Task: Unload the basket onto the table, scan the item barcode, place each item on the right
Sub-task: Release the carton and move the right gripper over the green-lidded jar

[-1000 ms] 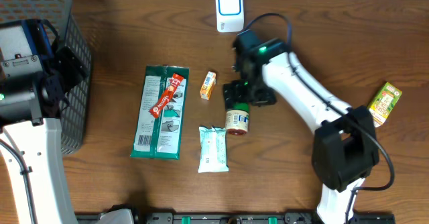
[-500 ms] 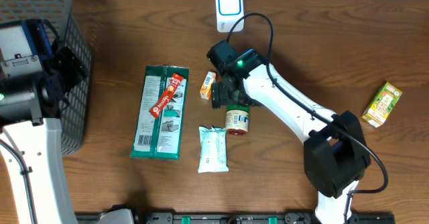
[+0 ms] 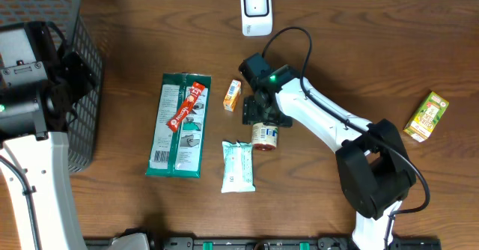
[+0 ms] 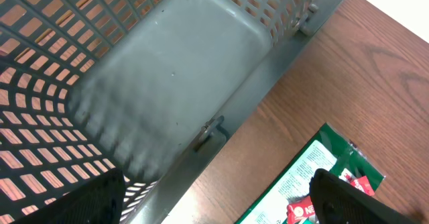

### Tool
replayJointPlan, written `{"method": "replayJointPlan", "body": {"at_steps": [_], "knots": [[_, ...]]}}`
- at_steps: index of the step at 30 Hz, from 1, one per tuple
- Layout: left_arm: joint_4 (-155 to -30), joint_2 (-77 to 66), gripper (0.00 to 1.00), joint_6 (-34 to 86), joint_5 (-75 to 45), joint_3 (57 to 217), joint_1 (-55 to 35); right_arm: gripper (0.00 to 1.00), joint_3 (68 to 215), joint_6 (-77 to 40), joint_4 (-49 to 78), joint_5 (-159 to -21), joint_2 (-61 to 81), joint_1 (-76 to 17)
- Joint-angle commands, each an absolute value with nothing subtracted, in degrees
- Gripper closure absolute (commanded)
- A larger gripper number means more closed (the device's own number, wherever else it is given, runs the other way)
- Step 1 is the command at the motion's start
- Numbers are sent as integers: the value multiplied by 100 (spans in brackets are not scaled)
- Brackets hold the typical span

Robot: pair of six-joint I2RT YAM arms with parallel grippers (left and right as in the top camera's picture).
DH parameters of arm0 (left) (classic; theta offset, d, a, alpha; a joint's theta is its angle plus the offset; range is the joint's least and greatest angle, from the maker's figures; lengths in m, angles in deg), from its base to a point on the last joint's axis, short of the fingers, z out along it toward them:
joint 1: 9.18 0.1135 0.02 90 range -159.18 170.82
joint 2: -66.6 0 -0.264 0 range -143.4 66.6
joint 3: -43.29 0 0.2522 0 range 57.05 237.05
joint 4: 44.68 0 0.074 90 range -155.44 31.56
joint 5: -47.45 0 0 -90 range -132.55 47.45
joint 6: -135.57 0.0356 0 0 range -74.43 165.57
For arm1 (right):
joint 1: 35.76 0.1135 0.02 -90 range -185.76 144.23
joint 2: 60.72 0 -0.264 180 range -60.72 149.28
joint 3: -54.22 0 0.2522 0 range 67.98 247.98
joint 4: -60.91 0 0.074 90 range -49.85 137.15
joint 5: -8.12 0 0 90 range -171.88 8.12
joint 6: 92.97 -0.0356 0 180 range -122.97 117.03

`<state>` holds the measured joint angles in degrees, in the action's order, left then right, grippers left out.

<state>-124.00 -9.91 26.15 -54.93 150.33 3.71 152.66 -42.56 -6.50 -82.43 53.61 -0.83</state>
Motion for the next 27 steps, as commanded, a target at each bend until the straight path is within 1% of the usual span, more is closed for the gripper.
{"method": "replayJointPlan", "body": {"at_steps": [1,21,27], "knots": [[-12398,-1013,12,2665,-5565,15070,392,24,15216,-4374,-619,-8261,5282,-166],[-12400,-1013,12,2665,-5565,15070,392,25,15129,-4405,-479,-7948,5284,-148],[-12400,-1013,12,2665,-5565,15070,392,25,14969,-4405,-267,-7918,5284,-142]]}}
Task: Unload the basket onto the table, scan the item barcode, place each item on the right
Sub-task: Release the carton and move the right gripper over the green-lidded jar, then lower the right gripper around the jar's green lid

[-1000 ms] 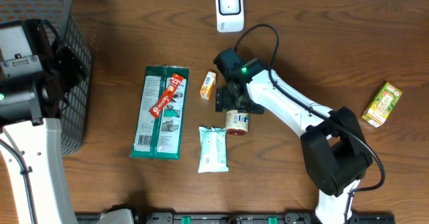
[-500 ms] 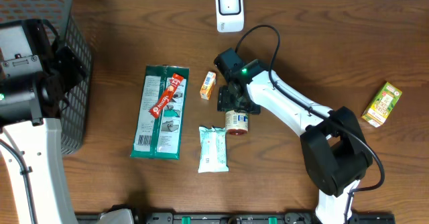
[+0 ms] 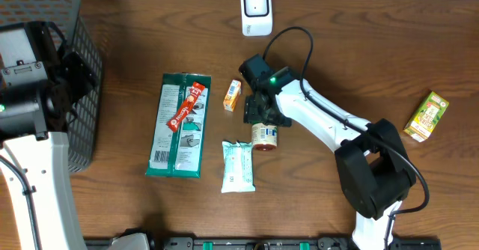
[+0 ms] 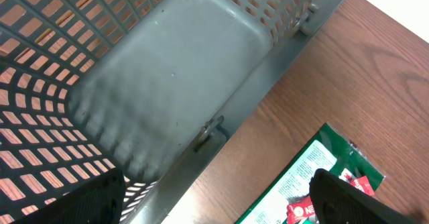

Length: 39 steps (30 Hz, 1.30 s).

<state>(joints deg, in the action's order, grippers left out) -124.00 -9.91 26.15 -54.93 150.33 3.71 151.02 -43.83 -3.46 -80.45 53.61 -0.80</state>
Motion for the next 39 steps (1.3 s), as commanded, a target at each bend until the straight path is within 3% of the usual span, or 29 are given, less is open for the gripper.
{"method": "replayJointPlan", "body": {"at_steps": [1,17,32,39], "knots": [[-12400,-1013,12,2665,-5565,15070,392,25,14945,-4405,-232,-7918,5284,-142],[-12400,-1013,12,2665,-5565,15070,392,33,14886,-4250,-186,-7918,5284,-122],[-12400,-1013,12,2665,-5565,15070,392,27,14884,-4143,-200,-7916,5284,-122],[-12398,-1013,12,2665,-5565,15070,392,36,14884,-4143,-151,-7918,5284,-122]]}}
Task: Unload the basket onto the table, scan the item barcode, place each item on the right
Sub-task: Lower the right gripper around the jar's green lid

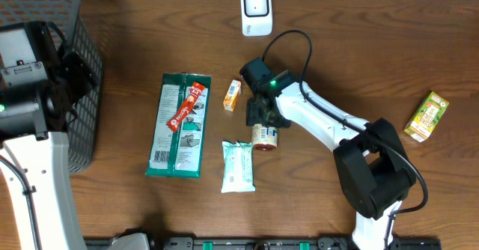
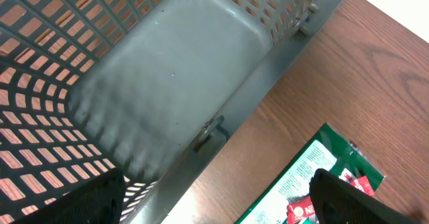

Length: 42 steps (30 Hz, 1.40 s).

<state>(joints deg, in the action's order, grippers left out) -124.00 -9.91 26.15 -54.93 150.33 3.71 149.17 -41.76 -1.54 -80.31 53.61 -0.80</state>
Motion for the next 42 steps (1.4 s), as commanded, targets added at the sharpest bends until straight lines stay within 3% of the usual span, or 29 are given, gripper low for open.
{"method": "replayJointPlan", "body": {"at_steps": [1,7,13,16,25,34,42], "knots": [[-12400,-1013,12,2665,-5565,15070,392,37,14884,-4143,-151,-7918,5284,-122],[-12400,-1013,12,2665,-5565,15070,392,46,14886,-4001,-195,-7920,5275,-135],[-12400,-1013,12,2665,-5567,15070,392,47,14888,-3743,-278,-8069,5048,-334],[-12398,-1013,12,2665,-5565,15070,392,56,14888,-3701,-278,-8112,4795,-467],[-12400,-1013,12,2665,-5565,15070,392,63,14888,-3148,-422,-8036,4156,-609],[-12400,-1013,12,2665,-5565,15070,392,66,14840,-3137,-648,-7911,4163,-605],[-12398,-1013,12,2665,-5565,15070,392,63,14840,-3137,-790,-7916,4163,-605]]}}
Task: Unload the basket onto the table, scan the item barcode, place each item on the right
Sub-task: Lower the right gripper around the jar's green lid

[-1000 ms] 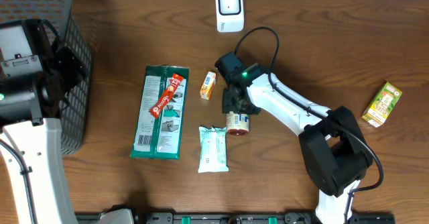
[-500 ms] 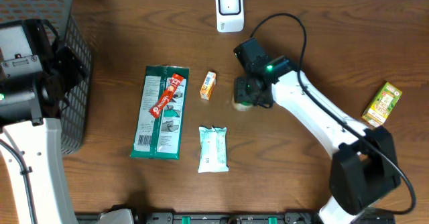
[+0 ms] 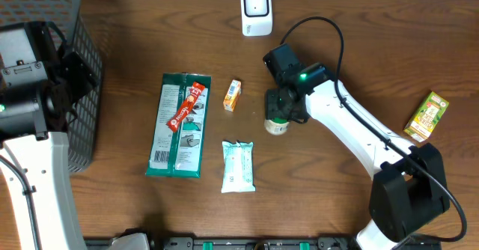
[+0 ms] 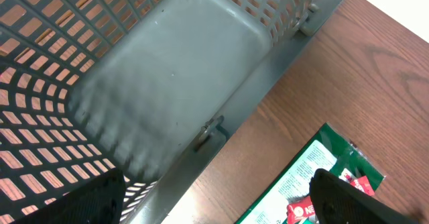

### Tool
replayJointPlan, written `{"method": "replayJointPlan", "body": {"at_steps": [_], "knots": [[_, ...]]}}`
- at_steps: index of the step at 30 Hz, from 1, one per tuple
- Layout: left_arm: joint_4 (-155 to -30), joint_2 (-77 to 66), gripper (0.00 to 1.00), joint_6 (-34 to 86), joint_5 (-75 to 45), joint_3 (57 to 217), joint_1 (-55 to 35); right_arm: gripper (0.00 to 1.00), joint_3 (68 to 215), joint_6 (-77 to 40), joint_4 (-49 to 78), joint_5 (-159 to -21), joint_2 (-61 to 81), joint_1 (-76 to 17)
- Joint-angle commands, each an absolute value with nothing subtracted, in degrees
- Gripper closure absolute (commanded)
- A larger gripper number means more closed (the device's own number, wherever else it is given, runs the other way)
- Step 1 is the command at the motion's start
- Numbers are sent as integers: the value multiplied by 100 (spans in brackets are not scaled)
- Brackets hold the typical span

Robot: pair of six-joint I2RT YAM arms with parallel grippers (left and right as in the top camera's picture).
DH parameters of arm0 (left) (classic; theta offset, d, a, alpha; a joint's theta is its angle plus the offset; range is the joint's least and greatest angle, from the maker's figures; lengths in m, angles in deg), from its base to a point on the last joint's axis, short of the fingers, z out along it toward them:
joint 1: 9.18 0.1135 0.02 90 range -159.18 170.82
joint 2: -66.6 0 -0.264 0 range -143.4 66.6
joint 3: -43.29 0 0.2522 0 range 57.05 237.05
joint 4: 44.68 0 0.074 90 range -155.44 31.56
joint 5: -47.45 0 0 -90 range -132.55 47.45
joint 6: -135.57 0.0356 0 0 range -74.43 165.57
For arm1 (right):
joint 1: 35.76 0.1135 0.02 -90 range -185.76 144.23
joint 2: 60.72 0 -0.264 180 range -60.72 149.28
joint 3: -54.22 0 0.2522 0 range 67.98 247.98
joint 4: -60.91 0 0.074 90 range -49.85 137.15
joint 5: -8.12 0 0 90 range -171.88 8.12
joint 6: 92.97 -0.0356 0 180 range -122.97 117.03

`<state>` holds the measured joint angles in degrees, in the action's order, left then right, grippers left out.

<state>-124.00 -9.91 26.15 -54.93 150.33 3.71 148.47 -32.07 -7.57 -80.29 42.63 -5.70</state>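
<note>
A small round can [image 3: 278, 126] with a white and brown label sits under the head of my right gripper [image 3: 279, 115], which is shut on it right of the table's middle. The white barcode scanner [image 3: 256, 10] stands at the far edge, some way beyond the can. In the left wrist view my left gripper [image 4: 214, 214] is open over the rim of the grey basket [image 4: 174, 70], its dark fingertips [image 4: 94, 200] wide apart with nothing between them.
On the wood lie a large green package [image 3: 178, 126] with a red sachet [image 3: 185, 105] on it, a small orange box [image 3: 233, 95], a white wipes pack [image 3: 238, 165] and a green juice carton [image 3: 426, 116] at the right. The grey basket [image 3: 78, 70] fills the far left.
My right gripper has moved to the right and slightly back with the can in it, away from the wipes pack. The left arm has not moved.
My right gripper sat over the can beside the wipes pack through all three earlier moments, shifting only a little. Now it holds the can further right, nearer in line with the scanner. The left gripper stayed open over the basket throughout.
</note>
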Motion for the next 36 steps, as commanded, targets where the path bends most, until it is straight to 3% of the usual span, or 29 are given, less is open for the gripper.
{"method": "replayJointPlan", "body": {"at_steps": [1,25,33,36], "knots": [[-12400,-1013,12,2665,-5565,15070,392,63,14840,-3137,-809,-7916,4163,-605],[-12400,-1013,12,2665,-5565,15070,392,61,14838,-3137,-1032,-7830,4163,-524],[-12398,-1013,12,2665,-5565,15070,392,45,14838,-3137,-1032,-7830,4163,-513],[-12400,-1013,12,2665,-5565,15070,392,28,14838,-3137,-1032,-7830,4163,-513]]}}
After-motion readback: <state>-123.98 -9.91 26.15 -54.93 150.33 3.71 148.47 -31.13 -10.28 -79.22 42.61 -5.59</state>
